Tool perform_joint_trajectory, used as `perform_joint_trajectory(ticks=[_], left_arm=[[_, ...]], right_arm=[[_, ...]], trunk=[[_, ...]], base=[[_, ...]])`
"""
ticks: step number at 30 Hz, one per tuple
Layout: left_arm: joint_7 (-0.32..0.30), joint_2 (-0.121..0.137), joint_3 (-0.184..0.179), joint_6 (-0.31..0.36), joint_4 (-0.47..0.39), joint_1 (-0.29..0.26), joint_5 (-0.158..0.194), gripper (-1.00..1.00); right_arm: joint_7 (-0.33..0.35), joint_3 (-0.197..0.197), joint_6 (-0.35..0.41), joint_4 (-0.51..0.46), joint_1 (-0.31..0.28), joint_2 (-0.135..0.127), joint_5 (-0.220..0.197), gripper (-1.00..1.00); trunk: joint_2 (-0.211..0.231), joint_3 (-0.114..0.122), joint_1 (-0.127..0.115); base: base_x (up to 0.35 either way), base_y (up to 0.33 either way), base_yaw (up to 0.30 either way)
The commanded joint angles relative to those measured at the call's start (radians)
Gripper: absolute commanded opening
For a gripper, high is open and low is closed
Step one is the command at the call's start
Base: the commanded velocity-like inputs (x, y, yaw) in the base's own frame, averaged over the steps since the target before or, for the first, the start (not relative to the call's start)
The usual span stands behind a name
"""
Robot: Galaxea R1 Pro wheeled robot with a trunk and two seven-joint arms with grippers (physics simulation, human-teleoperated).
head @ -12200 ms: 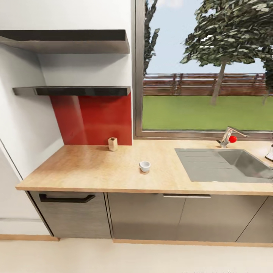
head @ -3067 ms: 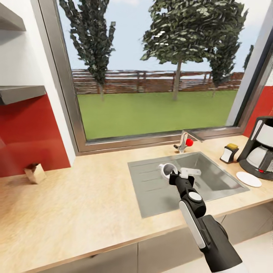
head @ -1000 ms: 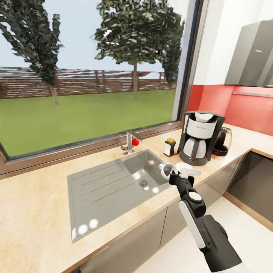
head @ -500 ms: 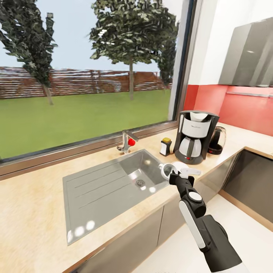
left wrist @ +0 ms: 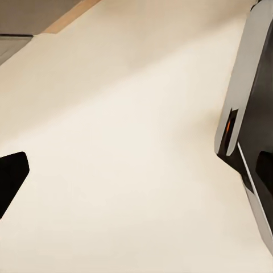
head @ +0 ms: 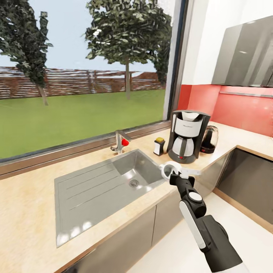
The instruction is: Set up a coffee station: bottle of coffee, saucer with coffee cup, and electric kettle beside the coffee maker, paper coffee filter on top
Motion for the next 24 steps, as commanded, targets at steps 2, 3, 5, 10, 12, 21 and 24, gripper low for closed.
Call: perform_joint_trajectory(ticks=[2,3,5,10,12,21,24], left_arm=[[0.000,0.000,0.000,0.007,-0.002,0.000,0.010,1.00],[0.000,0.000,0.000,0.009,-0.002,0.000,0.010,1.00],[0.000,0.000,0.000,0.011,-0.002,0.000,0.011,1.00],[-0.001,0.001,0.000,0.021,0.000,0.000,0.012,1.00],[0.000,0.002,-0.001,0.086,0.001,0.001,0.012,1.00],[0.061,0.001,0.000,0.159,0.001,0.001,0.013,1.00],[0.062,0.000,0.000,0.160,0.001,0.001,0.013,1.00]], right_arm=[[-0.009,0.004,0.001,0.000,-0.001,-0.001,-0.009,-1.00],[-0.009,0.004,0.001,0.001,-0.001,0.000,-0.009,-1.00],[-0.010,0.004,0.001,0.001,-0.001,0.003,-0.009,-1.00],[-0.009,0.006,0.003,0.005,-0.001,0.005,-0.006,-1.00],[-0.010,0.006,0.007,0.008,-0.002,0.006,-0.003,-1.00],[-0.013,-0.001,0.167,0.022,-0.002,0.008,0.024,-1.00],[-0.013,0.003,0.167,0.021,-0.002,0.009,0.062,-1.00]], trunk=[[-0.002,-0.002,0.001],[-0.002,-0.002,0.001],[-0.002,-0.002,0.001],[-0.002,-0.002,0.001],[-0.002,-0.002,0.001],[-0.002,-0.002,0.001],[-0.002,-0.002,0.001]], base=[[0.000,-0.266,0.000],[0.000,-0.267,0.000],[0.000,-0.268,0.000],[0.166,-0.226,0.000],[0.236,-0.192,0.000],[0.216,-0.153,0.000],[0.239,-0.164,0.000]])
